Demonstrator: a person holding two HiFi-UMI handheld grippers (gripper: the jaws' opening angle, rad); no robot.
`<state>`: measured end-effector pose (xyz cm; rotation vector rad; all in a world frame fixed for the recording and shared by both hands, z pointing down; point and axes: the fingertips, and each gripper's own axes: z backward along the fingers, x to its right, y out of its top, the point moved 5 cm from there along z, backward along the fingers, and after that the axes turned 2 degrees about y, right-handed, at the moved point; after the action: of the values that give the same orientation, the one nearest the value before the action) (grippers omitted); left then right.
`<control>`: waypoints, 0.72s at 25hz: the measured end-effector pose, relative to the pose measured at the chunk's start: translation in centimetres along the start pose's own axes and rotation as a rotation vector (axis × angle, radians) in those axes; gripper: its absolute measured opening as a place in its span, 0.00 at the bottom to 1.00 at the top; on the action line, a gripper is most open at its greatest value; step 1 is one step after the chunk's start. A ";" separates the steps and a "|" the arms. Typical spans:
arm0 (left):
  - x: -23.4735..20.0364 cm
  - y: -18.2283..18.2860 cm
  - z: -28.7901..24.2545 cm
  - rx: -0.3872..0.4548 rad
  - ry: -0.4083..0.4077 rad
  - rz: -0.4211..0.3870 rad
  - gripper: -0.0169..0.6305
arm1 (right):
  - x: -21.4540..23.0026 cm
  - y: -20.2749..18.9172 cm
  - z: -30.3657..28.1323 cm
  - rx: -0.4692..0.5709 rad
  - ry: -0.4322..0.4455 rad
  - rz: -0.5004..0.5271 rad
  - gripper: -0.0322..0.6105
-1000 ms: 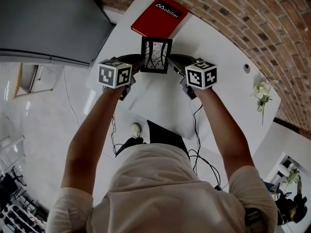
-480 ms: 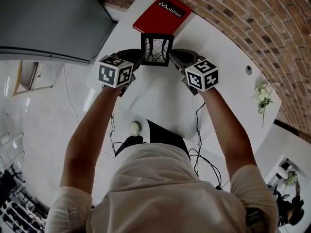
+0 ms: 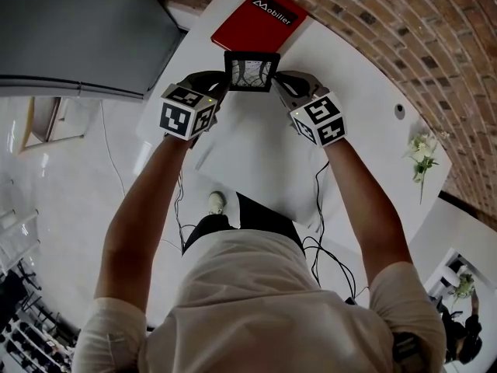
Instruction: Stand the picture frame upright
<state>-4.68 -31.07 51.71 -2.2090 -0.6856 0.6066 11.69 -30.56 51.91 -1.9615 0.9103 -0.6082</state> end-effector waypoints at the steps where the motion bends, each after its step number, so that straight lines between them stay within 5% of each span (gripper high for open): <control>1: 0.0 -0.1 -0.1 -0.003 0.004 -0.012 0.10 | 0.0 -0.1 -0.1 -0.002 -0.007 0.024 0.10; 18: -0.6 -1.0 -2.5 -0.040 0.059 -0.090 0.09 | 0.9 -1.6 -1.6 -0.044 -0.065 0.201 0.09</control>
<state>-3.92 -32.08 54.11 -2.2110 -0.7679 0.4839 11.67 -31.55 54.14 -1.8885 1.0721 -0.4095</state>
